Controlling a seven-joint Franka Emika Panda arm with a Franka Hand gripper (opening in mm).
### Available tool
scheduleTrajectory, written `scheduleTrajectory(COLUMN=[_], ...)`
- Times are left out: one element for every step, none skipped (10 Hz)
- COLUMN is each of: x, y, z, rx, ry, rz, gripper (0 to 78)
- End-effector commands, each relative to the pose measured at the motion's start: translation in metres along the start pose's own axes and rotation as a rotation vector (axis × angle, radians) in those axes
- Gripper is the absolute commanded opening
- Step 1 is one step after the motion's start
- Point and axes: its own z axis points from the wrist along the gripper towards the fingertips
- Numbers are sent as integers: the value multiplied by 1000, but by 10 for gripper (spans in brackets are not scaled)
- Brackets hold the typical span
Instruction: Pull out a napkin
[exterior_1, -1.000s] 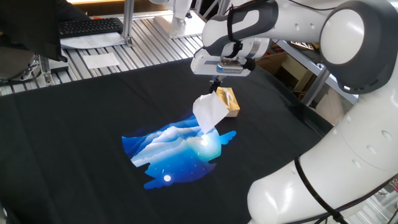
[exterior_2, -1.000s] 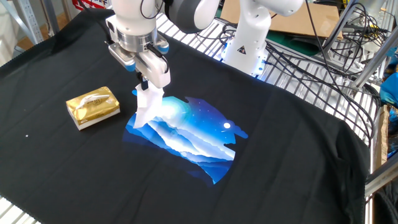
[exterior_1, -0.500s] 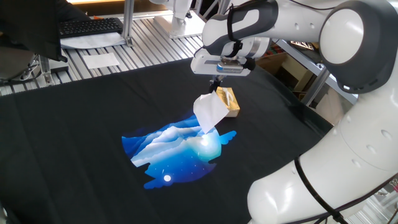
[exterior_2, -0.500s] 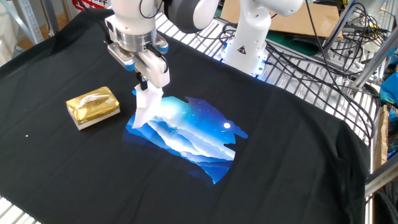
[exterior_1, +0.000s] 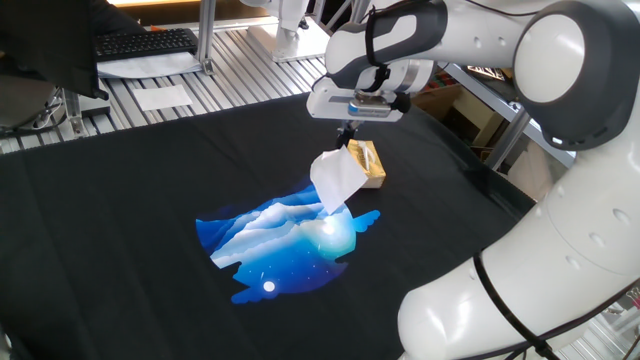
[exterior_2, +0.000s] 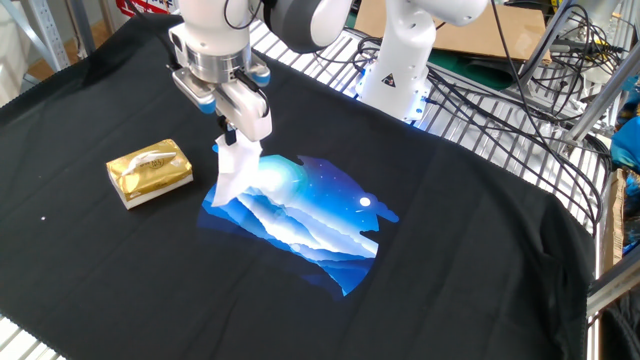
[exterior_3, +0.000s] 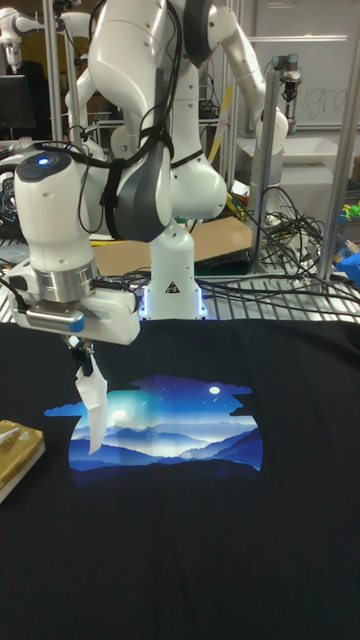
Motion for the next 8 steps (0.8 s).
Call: scheduleTrajectory(x=[-1, 0, 1, 3, 5, 6, 5, -2], y=[0, 0, 0, 1, 1, 1, 1, 0], z=[-1, -1, 0, 1, 2, 2, 2, 0], rx=[-3, -5, -6, -6, -7, -6, -3, 12], ry=[-3, -1, 1, 1, 2, 4, 3, 17], rz=[-3, -8, -12, -11, -9, -9, -10, -36], gripper=[25, 25, 25, 25, 25, 25, 25, 25])
